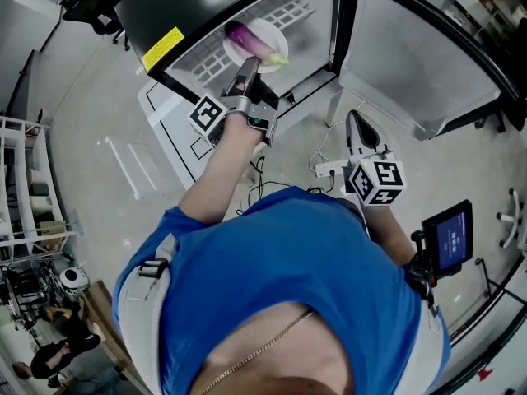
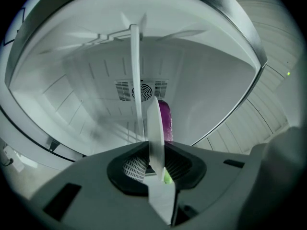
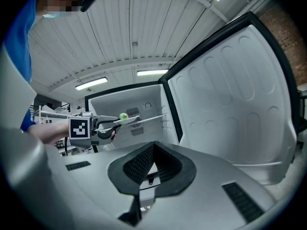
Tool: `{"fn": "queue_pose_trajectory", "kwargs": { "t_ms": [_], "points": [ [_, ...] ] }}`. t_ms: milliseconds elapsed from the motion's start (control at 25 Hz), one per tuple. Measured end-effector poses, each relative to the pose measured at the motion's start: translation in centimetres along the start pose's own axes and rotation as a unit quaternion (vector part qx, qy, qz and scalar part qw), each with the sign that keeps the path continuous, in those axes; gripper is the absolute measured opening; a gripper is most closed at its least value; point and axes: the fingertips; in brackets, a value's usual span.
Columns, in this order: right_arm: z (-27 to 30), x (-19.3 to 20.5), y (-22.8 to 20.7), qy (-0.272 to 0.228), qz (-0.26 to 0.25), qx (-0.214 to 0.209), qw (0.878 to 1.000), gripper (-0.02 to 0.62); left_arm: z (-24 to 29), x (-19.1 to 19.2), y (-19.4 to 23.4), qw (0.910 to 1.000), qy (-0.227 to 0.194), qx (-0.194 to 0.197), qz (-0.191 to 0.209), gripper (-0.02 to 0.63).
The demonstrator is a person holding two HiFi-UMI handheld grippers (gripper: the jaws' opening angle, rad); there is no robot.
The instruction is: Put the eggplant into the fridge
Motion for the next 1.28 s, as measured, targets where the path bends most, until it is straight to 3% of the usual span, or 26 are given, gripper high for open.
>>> {"fn": "queue_pose_trajectory", "kwargs": {
  "t_ms": [560, 1280],
  "points": [
    [1.8, -0.3, 0.3, 0.001, -0.014, -0.035, 0.999, 0.002, 0.3, -3.1, 1.2, 0.9966, -0.08, -0.017, 0.004, 0.087],
    [2.8, -0.4, 0.7, -0.001, -0.015, -0.051, 0.999, 0.002, 0.4, -3.6, 1.1, 0.9963, -0.07, 0.017, 0.047, 0.095]
  ]
}}
Point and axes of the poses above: the fingertips, and each gripper's own axes: z forward along the fingers, y to its left, x out of its underside, and after that the axes turned 13 degrees about x, right-handed
